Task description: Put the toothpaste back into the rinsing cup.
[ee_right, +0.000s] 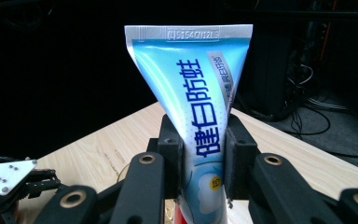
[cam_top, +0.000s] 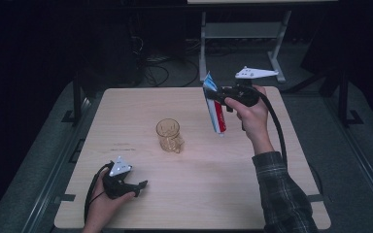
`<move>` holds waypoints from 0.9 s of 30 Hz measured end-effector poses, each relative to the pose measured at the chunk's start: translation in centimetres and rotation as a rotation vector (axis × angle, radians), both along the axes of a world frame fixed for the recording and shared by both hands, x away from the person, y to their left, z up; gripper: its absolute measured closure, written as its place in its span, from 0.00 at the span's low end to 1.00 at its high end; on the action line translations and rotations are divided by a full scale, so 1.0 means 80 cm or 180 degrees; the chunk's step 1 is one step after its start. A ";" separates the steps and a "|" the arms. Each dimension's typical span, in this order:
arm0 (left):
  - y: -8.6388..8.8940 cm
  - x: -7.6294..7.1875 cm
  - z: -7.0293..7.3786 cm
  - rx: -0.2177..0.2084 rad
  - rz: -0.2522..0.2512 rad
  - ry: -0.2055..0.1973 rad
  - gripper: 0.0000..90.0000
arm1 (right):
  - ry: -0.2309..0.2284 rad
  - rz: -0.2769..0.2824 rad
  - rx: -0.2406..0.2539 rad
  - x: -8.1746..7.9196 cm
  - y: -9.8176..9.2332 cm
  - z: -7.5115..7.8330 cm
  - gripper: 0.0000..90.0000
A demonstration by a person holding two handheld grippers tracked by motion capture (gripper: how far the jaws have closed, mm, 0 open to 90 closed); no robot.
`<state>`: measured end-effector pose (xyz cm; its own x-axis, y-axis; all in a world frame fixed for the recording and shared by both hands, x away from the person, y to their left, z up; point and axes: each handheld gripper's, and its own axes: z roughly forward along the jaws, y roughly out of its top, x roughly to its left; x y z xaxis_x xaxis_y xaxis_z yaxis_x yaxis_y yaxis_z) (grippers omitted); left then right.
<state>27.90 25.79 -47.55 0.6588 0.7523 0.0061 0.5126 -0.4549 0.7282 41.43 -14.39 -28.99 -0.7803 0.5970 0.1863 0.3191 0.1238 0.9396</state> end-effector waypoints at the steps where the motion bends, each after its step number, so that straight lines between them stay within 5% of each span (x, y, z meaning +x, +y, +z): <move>1: 0.000 0.000 0.000 0.0000 0.0001 -0.0001 0.16 | -0.0005 0.0014 -0.0007 0.001 0.005 0.002 0.80; 27: 0.000 0.000 0.000 0.0008 -0.0005 0.0002 0.16 | -0.0075 0.0284 -0.0035 0.015 0.075 0.023 0.80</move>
<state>27.89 25.79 -47.53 0.6599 0.7513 0.0076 0.5124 -0.4573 0.7269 42.66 -8.43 -27.11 -0.8345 0.5269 0.1611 0.2840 0.1609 0.9452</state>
